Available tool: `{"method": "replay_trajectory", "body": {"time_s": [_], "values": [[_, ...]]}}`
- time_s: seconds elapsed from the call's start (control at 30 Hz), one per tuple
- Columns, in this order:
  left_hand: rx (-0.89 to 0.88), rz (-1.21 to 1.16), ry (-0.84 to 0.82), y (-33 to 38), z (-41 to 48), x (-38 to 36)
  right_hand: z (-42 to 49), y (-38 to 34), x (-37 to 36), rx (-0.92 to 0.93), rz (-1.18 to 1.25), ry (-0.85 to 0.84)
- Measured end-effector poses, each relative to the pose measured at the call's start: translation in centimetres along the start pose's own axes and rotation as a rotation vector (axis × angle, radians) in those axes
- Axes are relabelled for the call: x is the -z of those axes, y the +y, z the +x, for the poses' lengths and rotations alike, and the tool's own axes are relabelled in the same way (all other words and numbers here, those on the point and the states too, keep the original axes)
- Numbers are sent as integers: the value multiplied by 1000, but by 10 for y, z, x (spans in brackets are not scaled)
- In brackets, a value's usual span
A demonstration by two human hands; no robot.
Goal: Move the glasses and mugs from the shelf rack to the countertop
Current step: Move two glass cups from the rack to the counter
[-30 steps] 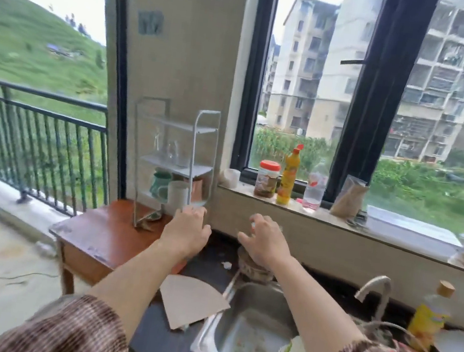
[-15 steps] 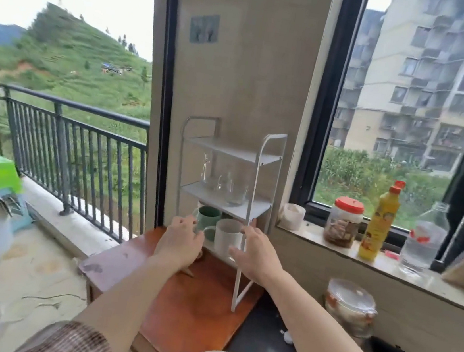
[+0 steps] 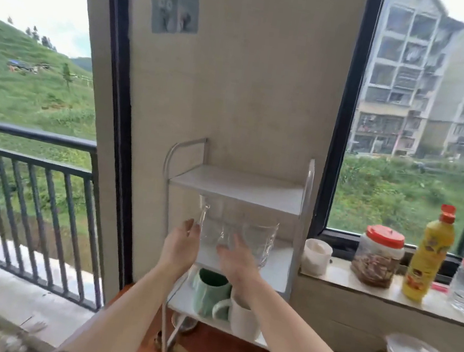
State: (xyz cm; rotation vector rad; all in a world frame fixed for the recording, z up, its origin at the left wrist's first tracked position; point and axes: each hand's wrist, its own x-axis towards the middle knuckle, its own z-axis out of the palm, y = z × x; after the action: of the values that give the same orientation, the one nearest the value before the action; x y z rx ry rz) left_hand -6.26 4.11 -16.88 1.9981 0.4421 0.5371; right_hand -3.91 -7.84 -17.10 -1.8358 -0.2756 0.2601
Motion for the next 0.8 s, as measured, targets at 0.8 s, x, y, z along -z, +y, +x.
{"method": "replay_trajectory", "body": {"time_s": [0.8], "values": [[196,-505,-135,12,-13,12,-60,-4,56,-235,277,166]]}}
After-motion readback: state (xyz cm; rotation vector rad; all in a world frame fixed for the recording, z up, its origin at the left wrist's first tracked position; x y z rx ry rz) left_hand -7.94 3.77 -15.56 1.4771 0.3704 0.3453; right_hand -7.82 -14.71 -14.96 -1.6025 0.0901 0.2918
